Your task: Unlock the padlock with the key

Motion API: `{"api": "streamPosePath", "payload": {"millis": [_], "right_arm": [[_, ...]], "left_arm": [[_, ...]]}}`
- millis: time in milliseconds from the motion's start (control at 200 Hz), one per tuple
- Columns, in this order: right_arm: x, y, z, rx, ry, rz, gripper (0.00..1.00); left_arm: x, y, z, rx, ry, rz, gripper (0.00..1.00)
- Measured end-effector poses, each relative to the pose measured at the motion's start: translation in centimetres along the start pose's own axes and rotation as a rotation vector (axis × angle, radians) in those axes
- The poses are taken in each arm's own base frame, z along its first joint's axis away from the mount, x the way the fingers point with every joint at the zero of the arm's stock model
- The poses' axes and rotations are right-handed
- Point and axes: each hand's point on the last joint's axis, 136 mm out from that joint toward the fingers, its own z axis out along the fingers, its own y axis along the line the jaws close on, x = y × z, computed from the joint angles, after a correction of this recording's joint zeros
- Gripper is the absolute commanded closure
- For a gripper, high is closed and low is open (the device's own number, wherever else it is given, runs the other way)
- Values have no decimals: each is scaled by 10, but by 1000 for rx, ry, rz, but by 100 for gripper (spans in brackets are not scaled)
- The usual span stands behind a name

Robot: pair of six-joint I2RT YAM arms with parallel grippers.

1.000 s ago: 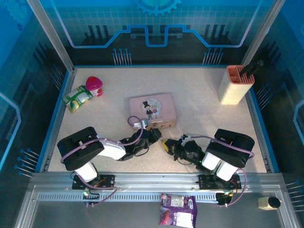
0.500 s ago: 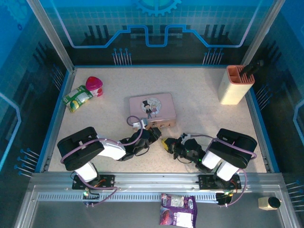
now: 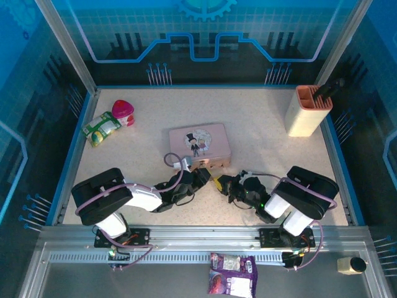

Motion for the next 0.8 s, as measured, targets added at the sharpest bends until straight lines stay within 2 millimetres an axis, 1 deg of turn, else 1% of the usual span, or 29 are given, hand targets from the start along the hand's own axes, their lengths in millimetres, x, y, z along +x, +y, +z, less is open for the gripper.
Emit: {"api": "streamPosePath", "payload": {"millis": [280, 360, 480, 565, 680, 800], "right_arm": [[4, 2, -3, -5, -40, -34, 100], [8, 3, -4, -7, -35, -43, 100], [19, 19, -7, -61, -3, -71, 100], [19, 23, -10, -68, -6, -96, 100], [22, 38, -16, -104, -3, -149, 100], [21, 54, -26, -133, -24, -226, 100]], "left_arm": [[-3, -1, 0, 5, -7, -7, 98], [-5, 0, 0, -2, -10, -4, 97], [-8, 7, 2, -45, 0, 4, 96], [-10, 15, 3, -80, 6, 16, 95], [-16, 33, 2, -148, 6, 24, 92], [-19, 37, 3, -169, 17, 43, 89]]}}
